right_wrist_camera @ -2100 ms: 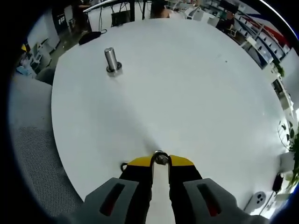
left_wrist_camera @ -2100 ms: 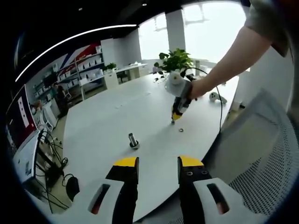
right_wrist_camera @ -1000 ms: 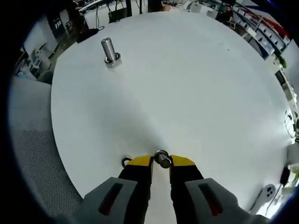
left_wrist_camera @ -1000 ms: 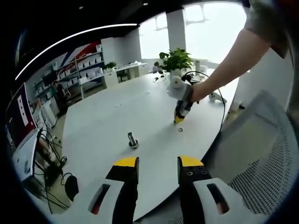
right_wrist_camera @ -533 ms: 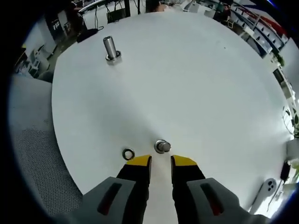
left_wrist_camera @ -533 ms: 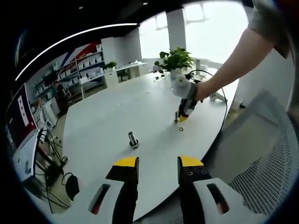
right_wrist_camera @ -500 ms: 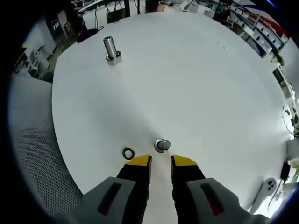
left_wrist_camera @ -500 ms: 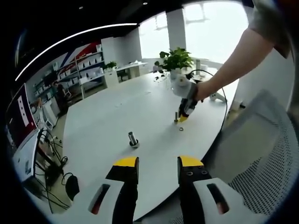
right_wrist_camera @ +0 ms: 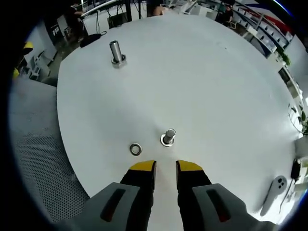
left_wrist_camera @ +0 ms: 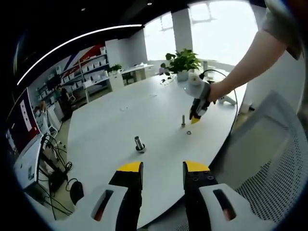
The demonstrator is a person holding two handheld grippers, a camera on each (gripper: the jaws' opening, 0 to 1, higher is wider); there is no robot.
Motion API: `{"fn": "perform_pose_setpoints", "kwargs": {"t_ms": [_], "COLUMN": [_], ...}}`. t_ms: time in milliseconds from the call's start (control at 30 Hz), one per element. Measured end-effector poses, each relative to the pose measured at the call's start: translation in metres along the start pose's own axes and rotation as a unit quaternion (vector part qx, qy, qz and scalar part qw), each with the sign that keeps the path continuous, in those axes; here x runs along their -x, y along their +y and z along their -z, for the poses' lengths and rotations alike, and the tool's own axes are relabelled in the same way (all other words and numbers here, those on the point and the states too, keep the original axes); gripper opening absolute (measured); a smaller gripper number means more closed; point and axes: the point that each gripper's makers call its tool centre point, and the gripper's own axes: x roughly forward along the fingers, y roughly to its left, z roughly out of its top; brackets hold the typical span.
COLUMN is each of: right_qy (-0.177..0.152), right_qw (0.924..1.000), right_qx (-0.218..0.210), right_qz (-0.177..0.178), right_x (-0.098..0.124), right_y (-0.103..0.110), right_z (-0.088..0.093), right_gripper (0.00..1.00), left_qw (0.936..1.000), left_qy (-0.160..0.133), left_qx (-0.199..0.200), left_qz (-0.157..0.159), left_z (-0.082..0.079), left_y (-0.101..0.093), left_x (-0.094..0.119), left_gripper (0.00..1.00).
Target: Place the washer onto the threaded stud by aligning its center hole with the stud, sliding it down to the base, and recovering from edge contact or off-axis alignment until the washer reaches the visible bottom stop.
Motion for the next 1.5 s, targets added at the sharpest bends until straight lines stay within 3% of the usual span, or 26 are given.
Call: {"fn": "perform_pose_setpoints", "kwargs": {"t_ms": [633, 867, 1500], "right_qy": [-0.005, -0.004, 0.0], "right_qw": [0.9995, 0.9983, 0.9984], "right_qx": [0.015, 0.045, 0.026], "right_qz": [-0.028, -0.037, -0.051], "right_x": [-0.014, -0.019, -0.033], "right_y": [0.013, 0.025, 0.037], "right_z": [-0.005, -0.009, -0.015], "right_gripper": [0.18, 0.18, 0.19], "left_qw": [1.0, 0.9999, 1.0], "left_qy": [0.003, 0.004, 0.004], "left_qx": [-0.002, -0.003, 0.001], "left_qz": [-0.009, -0.01, -0.008], "left_z": [0.001, 0.002, 0.002], "left_y": [0.004, 0.004, 0.004], "left_x": [0.001, 0.001, 0.001], "left_gripper": [0.31, 0.31, 0.31]}}
